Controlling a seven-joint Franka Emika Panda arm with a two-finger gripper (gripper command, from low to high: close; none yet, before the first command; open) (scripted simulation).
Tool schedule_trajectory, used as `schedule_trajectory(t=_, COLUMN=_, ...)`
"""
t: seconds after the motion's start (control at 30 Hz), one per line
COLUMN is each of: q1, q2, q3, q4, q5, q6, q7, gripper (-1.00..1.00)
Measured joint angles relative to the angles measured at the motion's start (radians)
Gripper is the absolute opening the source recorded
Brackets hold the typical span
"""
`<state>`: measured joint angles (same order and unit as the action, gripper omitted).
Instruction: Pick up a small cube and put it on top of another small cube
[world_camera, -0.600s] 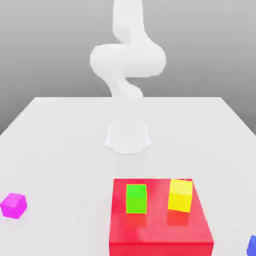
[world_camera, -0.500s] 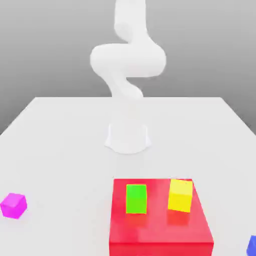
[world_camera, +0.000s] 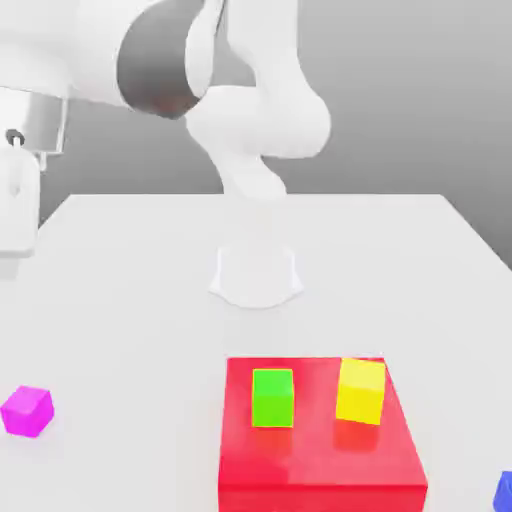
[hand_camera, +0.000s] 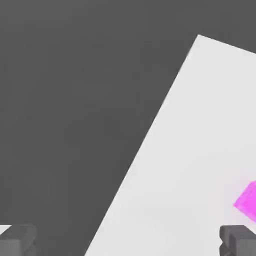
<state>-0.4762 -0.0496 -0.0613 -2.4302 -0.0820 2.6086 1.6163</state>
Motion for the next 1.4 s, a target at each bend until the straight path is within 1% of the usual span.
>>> schedule_trajectory(t=0.13, q1=-0.069, q2=0.144, q3=-0.028, q4=-0.026, q5=0.047, q6=0.061, q7=0.113, gripper=0.0)
schedule_trajectory(t=0.23, q1=-0.1, q2=0.252, q3=-0.047, q4=-0.045, q5=0.115, q6=0.106, q7=0.174, gripper=0.0)
schedule_trajectory(t=0.33, q1=-0.13, q2=0.361, q3=-0.037, q4=-0.039, q5=0.168, q6=0.174, q7=0.182, gripper=0.0)
schedule_trajectory(t=0.43, q1=-0.155, q2=0.47, q3=-0.01, q4=-0.018, q5=0.189, q6=0.258, q7=0.171, gripper=0.0)
schedule_trajectory(t=0.47, q1=-0.159, q2=0.488, q3=-0.006, q4=-0.015, q5=0.193, q6=0.273, q7=0.168, gripper=-1.0)
schedule_trajectory(t=0.67, q1=-0.161, q2=0.497, q3=-0.003, q4=-0.013, q5=0.193, q6=0.282, q7=0.168, gripper=-1.0)
schedule_trajectory(t=0.73, q1=-0.155, q2=0.459, q3=-0.011, q4=-0.021, q5=0.187, q6=0.251, q7=0.174, gripper=-1.0)
schedule_trajectory(t=0.87, q1=-0.136, q2=0.328, q3=-0.032, q4=-0.047, q5=0.151, q6=0.146, q7=0.197, gripper=-1.0)
schedule_trajectory(t=1.17, q1=0.09, q2=0.369, q3=0.197, q4=0.1, q5=0.0, q6=0.013, q7=0.026, gripper=-1.0)
schedule_trajectory(t=1.4, q1=0.261, q2=0.407, q3=0.36, q4=0.199, q5=-0.096, q6=-0.065, q7=-0.105, gripper=-1.0)
